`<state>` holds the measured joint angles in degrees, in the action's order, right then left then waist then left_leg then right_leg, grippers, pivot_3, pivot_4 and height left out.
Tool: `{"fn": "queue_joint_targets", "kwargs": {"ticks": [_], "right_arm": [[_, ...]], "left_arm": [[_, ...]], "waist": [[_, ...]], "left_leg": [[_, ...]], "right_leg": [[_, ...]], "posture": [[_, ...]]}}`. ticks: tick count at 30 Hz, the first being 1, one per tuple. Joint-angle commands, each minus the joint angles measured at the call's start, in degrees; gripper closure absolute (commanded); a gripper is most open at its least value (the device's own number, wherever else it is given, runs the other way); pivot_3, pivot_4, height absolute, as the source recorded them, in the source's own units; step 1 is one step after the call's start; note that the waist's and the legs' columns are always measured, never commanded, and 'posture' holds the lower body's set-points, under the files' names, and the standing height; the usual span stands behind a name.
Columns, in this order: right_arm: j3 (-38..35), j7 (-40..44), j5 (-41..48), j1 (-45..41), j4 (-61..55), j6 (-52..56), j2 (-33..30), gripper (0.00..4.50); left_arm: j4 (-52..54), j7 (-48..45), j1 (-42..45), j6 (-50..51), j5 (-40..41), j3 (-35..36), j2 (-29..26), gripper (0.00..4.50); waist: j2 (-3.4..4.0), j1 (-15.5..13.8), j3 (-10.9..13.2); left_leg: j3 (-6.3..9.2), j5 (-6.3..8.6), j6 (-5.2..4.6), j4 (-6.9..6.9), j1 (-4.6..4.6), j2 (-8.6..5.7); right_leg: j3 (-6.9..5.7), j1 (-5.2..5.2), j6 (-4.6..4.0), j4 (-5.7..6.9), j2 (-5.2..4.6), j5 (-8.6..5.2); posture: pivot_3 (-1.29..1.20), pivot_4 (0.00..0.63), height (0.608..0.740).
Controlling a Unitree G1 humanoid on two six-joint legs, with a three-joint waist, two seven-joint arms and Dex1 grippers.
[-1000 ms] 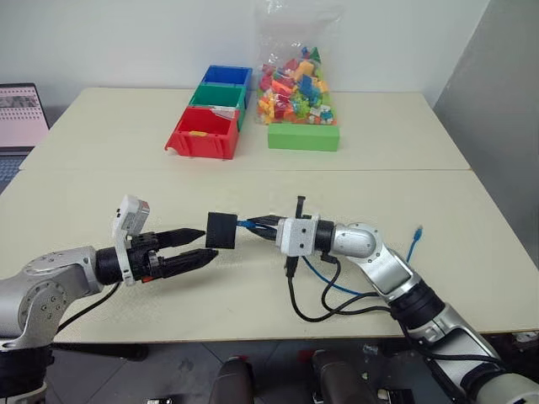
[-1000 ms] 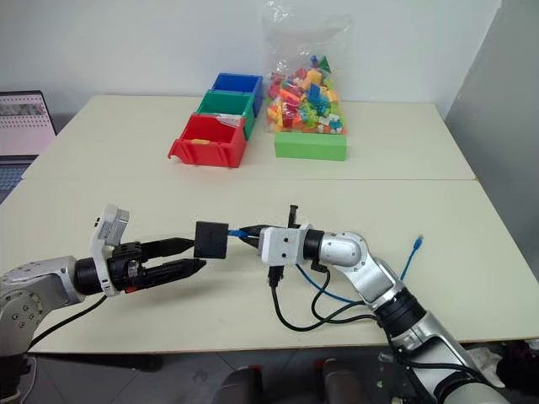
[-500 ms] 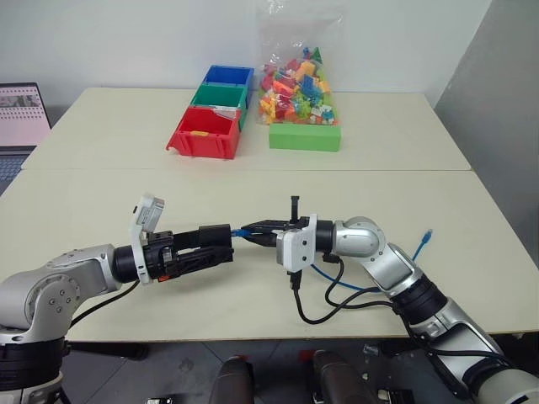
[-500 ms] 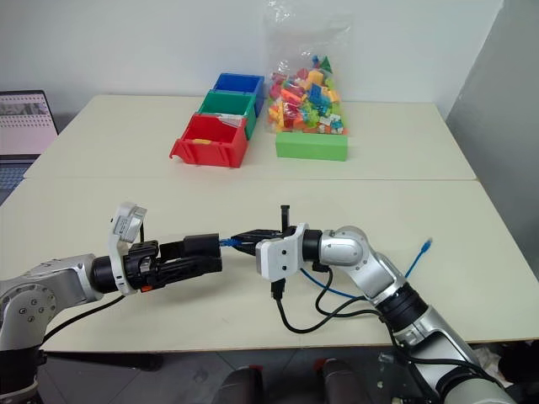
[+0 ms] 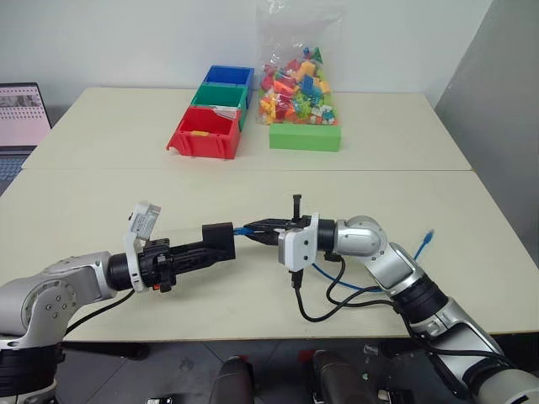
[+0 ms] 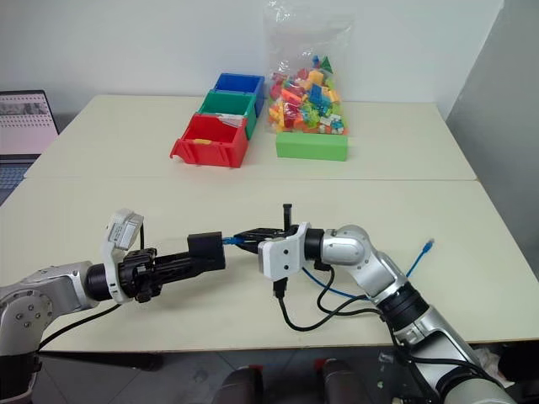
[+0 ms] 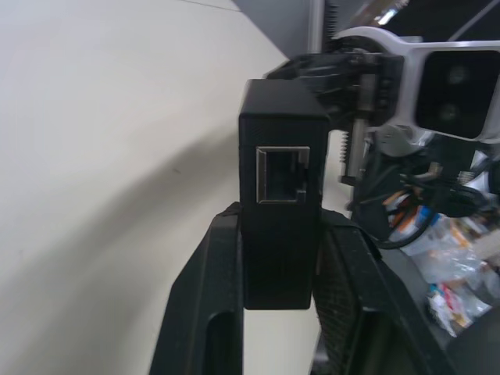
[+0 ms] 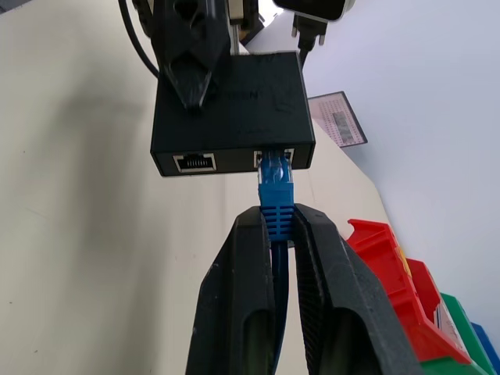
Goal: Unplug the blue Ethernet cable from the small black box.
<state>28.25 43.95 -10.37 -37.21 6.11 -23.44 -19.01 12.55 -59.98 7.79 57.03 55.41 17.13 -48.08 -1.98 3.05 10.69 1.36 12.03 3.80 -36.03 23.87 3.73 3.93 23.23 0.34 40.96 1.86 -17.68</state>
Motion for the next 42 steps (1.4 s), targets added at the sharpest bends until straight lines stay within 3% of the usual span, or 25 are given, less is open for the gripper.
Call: {"fn": "queue_joint_targets", "kwargs": {"ticks": [1, 7, 9, 13, 17, 20, 24, 31, 34, 42], "right_arm": [[-0.77, 0.13, -0.45, -1.60, -1.77, -3.03, -0.01, 4.39], [-0.18, 0.60, -1.41, -1.45, -2.11, -4.85, -0.60, 4.39], [-0.20, 2.49, 0.36, -0.91, -3.22, -3.27, -1.09, 3.69], [-0.78, 5.82, 3.48, 0.05, -6.48, 0.97, -2.28, 2.76], [-2.76, 14.29, 15.01, 2.97, -17.60, 18.86, -7.54, 1.90], [-6.44, 15.14, 26.99, 3.83, -25.40, 37.02, -9.59, 1.24], [-12.61, 11.07, 41.72, 4.05, -28.77, 57.76, -8.86, 1.22], [-19.34, 2.84, 53.78, 7.04, -29.07, 73.65, -4.24, 1.22], [-21.55, -0.12, 59.19, 8.72, -28.31, 77.90, -1.02, 1.22], [-22.29, -0.96, 61.47, 7.80, -24.61, 80.66, 0.95, 1.22]], "left_arm": [[-0.16, -0.28, 0.32, -0.96, 0.35, 1.49, -0.43, 3.71], [0.22, -1.17, 0.14, -2.94, -0.13, 1.23, 0.90, 3.71], [0.40, -1.75, -0.05, -3.99, -0.42, 1.05, 1.44, 3.71], [0.52, -3.05, 0.18, -5.77, -1.25, -0.03, 1.82, 3.71], [1.24, -5.23, 2.17, -7.26, -3.10, -4.48, 2.23, 3.71], [1.19, -7.55, 3.17, -9.52, -4.74, -7.11, 2.63, 3.71], [-0.06, -10.65, 3.79, -13.37, -6.11, -8.59, 3.81, 3.71], [-0.97, -12.52, 4.49, -15.23, -6.68, -9.45, 4.45, 3.71], [-0.72, -12.88, 4.86, -15.32, -6.60, -9.49, 4.62, 3.71], [-0.49, -13.82, 4.37, -16.18, -6.80, -9.66, 4.15, 3.71]], "waist": [[0.00, 0.00, 0.00], [0.00, -0.01, 0.00], [0.00, -0.01, 0.00], [0.00, -0.11, 0.00], [0.04, -0.47, 0.02], [0.04, -1.10, 0.02], [0.05, -1.07, 0.03], [0.04, -1.04, 0.03], [0.04, -1.03, 0.03], [0.06, -0.82, 0.04]], "left_leg": [[0.00, 0.00, 0.00, 0.00, 0.00, 0.00], [0.00, 0.00, 0.00, 0.00, 0.00, 0.00], [-0.01, 0.00, 0.00, 0.00, 0.00, 0.00], [0.00, 0.00, 0.00, 0.00, 0.00, 0.00], [0.01, 0.00, 0.00, 0.00, 0.01, -0.01], [-0.01, 0.00, 0.00, -0.03, 0.01, -0.03], [-0.01, 0.00, -0.01, -0.02, -0.02, -0.02], [0.00, 0.01, -0.01, -0.01, 0.00, -0.01], [-0.02, 0.01, -0.02, -0.01, 0.03, -0.02], [-0.01, 0.01, -0.02, -0.01, 0.02, -0.01]], "right_leg": [[0.00, 0.00, 0.00, 0.00, 0.00, 0.00], [0.00, 0.00, 0.00, 0.00, 0.00, 0.00], [0.01, 0.00, -0.01, 0.00, 0.00, 0.01], [0.00, 0.00, -0.02, 0.00, 0.00, 0.01], [0.00, 0.00, -0.03, 0.00, -0.01, 0.01], [0.00, -0.03, -0.02, -0.02, -0.03, 0.01], [0.01, -0.03, 0.01, -0.01, -0.02, 0.00], [0.01, -0.01, 0.11, -0.02, 0.01, -0.07], [0.01, -0.01, 0.14, -0.06, 0.01, -0.08], [0.00, 0.00, 0.21, -0.06, 0.03, -0.12]], "posture": [[0.00, 0.150, 0.740], [0.00, 0.150, 0.740], [0.00, 0.150, 0.740], [0.00, 0.150, 0.740], [0.00, 0.150, 0.740], [0.00, 0.150, 0.740], [0.00, 0.150, 0.740], [0.00, 0.150, 0.740], [0.00, 0.150, 0.740], [0.00, 0.150, 0.740]]}}
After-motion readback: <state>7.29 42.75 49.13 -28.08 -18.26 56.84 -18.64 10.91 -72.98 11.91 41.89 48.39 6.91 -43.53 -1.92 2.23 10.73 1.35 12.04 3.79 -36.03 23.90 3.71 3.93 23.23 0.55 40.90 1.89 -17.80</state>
